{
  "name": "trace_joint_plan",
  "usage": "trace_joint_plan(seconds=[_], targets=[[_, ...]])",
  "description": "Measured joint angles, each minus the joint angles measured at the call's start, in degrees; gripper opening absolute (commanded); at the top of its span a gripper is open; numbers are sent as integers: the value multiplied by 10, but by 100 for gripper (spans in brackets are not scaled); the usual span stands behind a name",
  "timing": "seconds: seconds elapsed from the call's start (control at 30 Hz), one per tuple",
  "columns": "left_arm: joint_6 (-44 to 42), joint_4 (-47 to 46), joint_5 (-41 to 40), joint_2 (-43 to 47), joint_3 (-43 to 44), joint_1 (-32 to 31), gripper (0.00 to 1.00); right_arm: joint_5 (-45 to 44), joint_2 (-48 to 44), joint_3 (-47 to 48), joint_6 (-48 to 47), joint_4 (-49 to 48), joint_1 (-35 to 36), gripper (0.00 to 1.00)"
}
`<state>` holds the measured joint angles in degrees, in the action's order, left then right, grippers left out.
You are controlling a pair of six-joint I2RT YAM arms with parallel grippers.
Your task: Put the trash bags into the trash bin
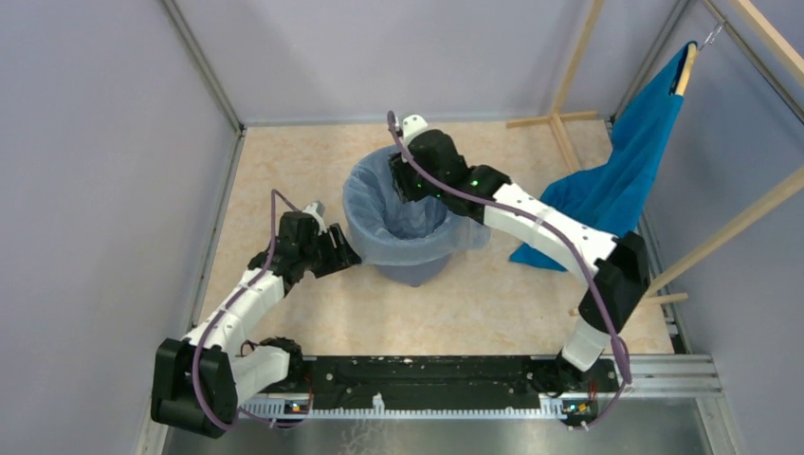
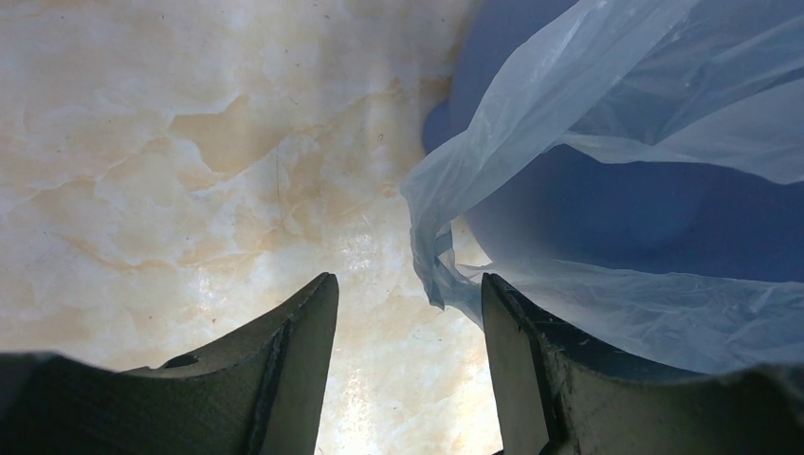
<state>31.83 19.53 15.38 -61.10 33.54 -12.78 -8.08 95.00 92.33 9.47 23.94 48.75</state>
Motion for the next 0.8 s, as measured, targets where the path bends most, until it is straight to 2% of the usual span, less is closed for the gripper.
trace_joint_plan(seconds=[0.3,0.43,0.63,0.8], targets=[[0,-3,2,0,0,0,63,-152,96,14,-2,-1,0,42],[0,-3,2,12,0,0,63,-221,136,38,-4,-6,0,52],[0,-4,2,19,0,0,63,-212,122,33,-12,-4,9,75],[0,-4,2,19,0,0,63,-150,54,-9,-17,-5,21,85]])
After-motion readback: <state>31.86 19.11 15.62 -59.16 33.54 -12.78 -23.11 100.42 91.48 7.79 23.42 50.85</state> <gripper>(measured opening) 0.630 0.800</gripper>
